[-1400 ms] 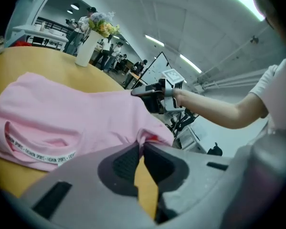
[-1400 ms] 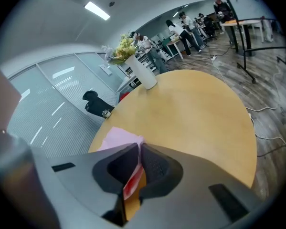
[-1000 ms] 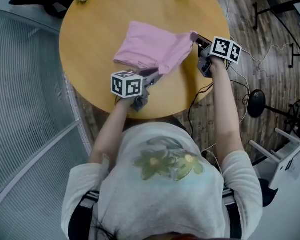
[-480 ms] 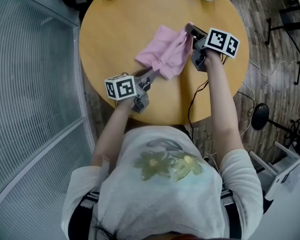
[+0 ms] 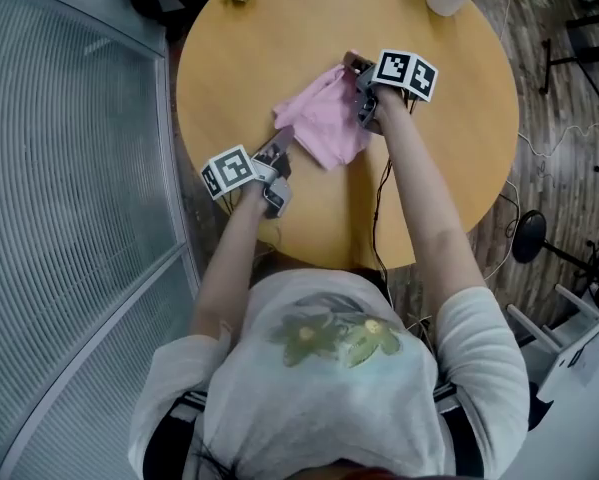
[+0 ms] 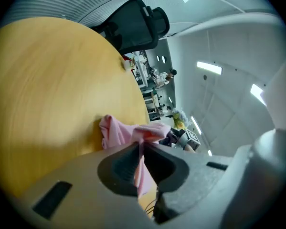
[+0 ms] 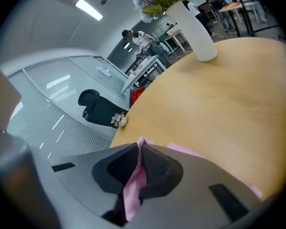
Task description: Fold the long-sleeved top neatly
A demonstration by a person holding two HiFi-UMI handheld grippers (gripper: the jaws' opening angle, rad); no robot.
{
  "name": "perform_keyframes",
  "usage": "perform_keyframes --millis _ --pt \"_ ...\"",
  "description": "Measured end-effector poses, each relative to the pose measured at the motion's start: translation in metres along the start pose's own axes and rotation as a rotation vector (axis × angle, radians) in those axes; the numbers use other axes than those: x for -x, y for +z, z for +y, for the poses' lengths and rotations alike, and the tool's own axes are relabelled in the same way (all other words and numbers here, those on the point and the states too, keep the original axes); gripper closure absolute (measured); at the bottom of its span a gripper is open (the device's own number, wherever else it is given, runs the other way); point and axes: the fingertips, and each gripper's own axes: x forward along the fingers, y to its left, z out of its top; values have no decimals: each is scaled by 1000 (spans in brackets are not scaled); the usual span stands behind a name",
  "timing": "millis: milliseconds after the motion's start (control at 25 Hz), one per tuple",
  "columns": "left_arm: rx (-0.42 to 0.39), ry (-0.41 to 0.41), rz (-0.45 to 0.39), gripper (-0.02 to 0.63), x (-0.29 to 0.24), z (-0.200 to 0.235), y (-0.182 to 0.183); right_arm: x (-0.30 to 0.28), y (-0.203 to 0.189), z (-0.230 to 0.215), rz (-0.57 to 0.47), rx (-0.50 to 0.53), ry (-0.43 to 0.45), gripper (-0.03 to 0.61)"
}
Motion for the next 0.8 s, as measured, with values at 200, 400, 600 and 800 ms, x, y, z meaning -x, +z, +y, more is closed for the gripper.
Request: perform_keyframes --millis 200,400,600,800 --pt "57 77 -18 579 -17 36 36 -37 -3 -22 -7 47 -74 540" --pt "76 136 24 564 -27 56 48 -36 1 -3 -22 77 63 387" --pt "-141 145 66 491 -16 34 59 1 15 -1 -32 316 48 380" --pt "-422 207 11 489 -2 8 96 45 7 -33 9 477 -67 380"
